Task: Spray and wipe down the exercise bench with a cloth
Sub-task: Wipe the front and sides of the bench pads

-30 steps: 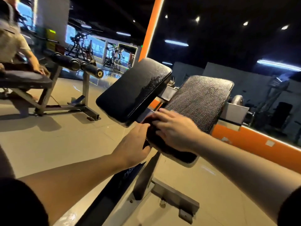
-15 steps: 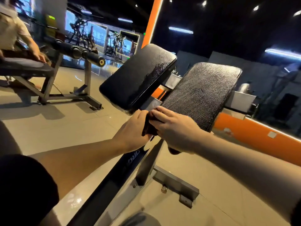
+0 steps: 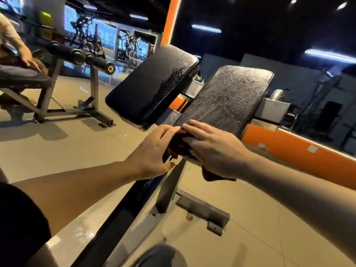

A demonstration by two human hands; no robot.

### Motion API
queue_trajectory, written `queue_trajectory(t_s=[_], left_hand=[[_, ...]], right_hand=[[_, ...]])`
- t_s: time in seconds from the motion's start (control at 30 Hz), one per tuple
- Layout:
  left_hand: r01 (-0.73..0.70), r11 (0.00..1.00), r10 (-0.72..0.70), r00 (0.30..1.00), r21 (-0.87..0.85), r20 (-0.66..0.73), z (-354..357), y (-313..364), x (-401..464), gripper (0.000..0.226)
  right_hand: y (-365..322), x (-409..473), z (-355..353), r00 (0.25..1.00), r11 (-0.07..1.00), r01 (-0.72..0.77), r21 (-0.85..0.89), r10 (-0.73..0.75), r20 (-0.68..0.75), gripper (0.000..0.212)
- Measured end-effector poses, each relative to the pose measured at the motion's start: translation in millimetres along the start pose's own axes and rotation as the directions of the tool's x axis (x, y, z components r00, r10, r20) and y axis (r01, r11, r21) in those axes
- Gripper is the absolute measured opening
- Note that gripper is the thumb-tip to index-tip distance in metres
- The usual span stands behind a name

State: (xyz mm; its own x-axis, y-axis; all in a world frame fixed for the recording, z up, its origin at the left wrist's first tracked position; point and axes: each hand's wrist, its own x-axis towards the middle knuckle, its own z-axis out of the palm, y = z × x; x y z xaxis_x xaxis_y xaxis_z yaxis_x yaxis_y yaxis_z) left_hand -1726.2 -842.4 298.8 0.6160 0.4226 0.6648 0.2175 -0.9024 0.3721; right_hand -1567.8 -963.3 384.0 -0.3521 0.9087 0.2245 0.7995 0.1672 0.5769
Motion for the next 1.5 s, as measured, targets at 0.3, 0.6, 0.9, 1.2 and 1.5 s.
queue_trajectory(t_s=[0.3, 0.6, 0.9, 1.2, 1.5], left_hand=[[0.007, 0.995, -0.013, 0.998, -0.099, -0.062, -2, 20, 13, 0.075], [0.120, 0.991, -0.124, 0.990, -0.059, -0.070, -19, 30, 66, 0.054], [0.192, 0.958, -0.226, 0.962, -0.211, -0.152, -3, 30, 108, 0.057], [0.181, 0.963, -0.198, 0.978, -0.199, -0.068, -4, 17, 106, 0.069], [0.153, 0.967, -0.180, 0.976, -0.202, -0.125, -7, 8, 107, 0.041]], right_hand=[[12, 7, -6, 0.990, 0.990, -0.135, 0.033, 0.136, -0.035, 0.046], [171, 25, -29, 0.841, 0.841, -0.541, -0.025, 0.540, -0.047, 0.040], [86, 40, -14, 0.998, 0.995, 0.034, -0.092, -0.030, 0.049, 0.048], [179, 90, -18, 0.908, 0.907, -0.420, -0.030, 0.419, -0.033, 0.038], [164, 101, -18, 0.985, 0.984, -0.174, 0.033, 0.174, 0.002, 0.036]])
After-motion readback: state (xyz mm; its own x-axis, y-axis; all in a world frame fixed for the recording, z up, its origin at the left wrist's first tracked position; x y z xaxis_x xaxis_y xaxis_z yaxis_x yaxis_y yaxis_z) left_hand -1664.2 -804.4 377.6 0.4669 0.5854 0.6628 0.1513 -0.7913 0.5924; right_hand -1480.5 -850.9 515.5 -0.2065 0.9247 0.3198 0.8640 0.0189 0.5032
